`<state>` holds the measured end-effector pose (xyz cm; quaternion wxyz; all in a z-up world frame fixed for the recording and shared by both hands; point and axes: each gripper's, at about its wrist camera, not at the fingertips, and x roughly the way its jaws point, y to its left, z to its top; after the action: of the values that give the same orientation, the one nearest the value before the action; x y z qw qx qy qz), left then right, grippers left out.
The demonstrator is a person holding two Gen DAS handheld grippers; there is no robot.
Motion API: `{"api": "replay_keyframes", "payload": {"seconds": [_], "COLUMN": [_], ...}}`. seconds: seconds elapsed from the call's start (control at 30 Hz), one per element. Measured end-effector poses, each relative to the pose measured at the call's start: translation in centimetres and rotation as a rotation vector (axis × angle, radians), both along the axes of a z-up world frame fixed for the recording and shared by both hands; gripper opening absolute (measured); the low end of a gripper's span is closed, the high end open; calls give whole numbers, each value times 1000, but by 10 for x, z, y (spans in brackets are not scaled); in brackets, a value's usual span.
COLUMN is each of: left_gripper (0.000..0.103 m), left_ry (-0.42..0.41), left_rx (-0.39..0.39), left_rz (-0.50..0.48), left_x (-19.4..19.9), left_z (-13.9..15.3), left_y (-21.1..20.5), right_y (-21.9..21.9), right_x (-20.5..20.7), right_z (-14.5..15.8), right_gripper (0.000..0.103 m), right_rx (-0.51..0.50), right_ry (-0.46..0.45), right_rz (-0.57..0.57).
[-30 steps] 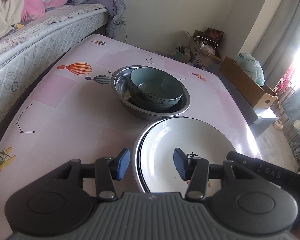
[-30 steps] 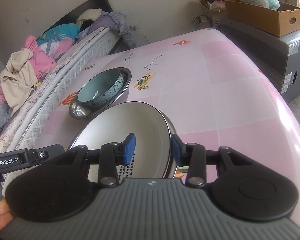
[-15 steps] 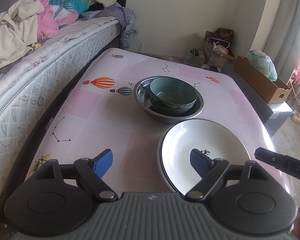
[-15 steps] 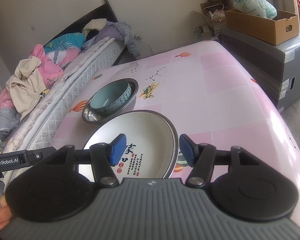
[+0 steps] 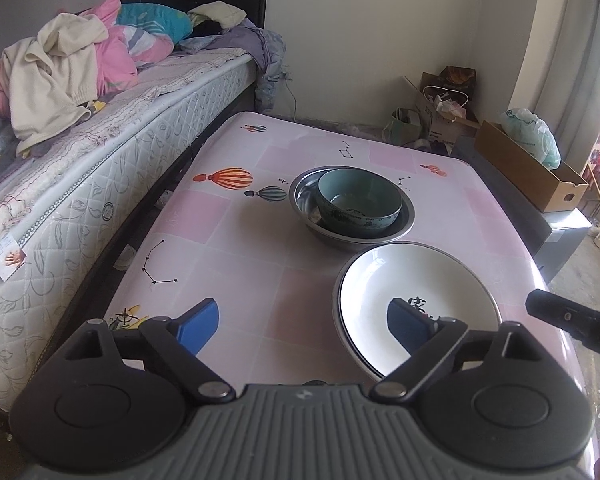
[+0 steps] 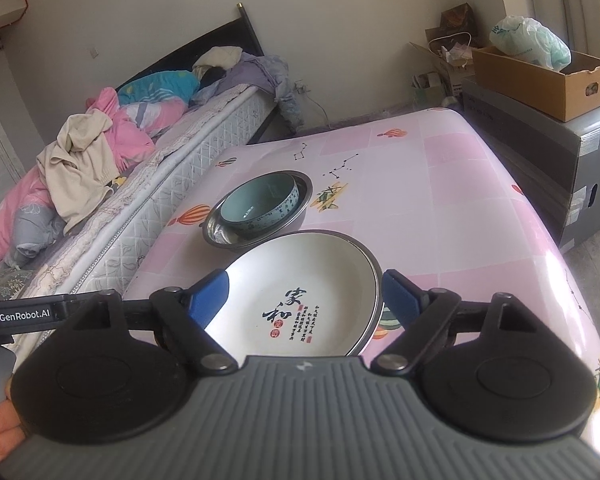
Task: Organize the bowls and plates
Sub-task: 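Open both tools to release the white plate rim and pull back, then move both tools to the steel bowl stack rim and close on it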
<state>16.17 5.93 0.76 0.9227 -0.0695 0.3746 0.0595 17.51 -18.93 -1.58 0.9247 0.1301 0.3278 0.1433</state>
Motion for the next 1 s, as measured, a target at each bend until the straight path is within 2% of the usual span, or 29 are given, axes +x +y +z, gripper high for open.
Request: {"api": "replay_keyframes", "payload": {"seconds": [0.5, 1.0], "left_gripper": [93, 93], "left_ry": [3, 4], "left_rx": [10, -8], "left_rz": [17, 58], "left_x": [-7, 17], "left_z": [2, -21], "left_y": [6, 31], "right_y": [9, 24], "right_x": [-13, 26], "right_z": [18, 20], "right_gripper": [90, 90], "right_rx": [-15, -47], "right_ry": [-32, -22], "right_rz": [41, 75]}}
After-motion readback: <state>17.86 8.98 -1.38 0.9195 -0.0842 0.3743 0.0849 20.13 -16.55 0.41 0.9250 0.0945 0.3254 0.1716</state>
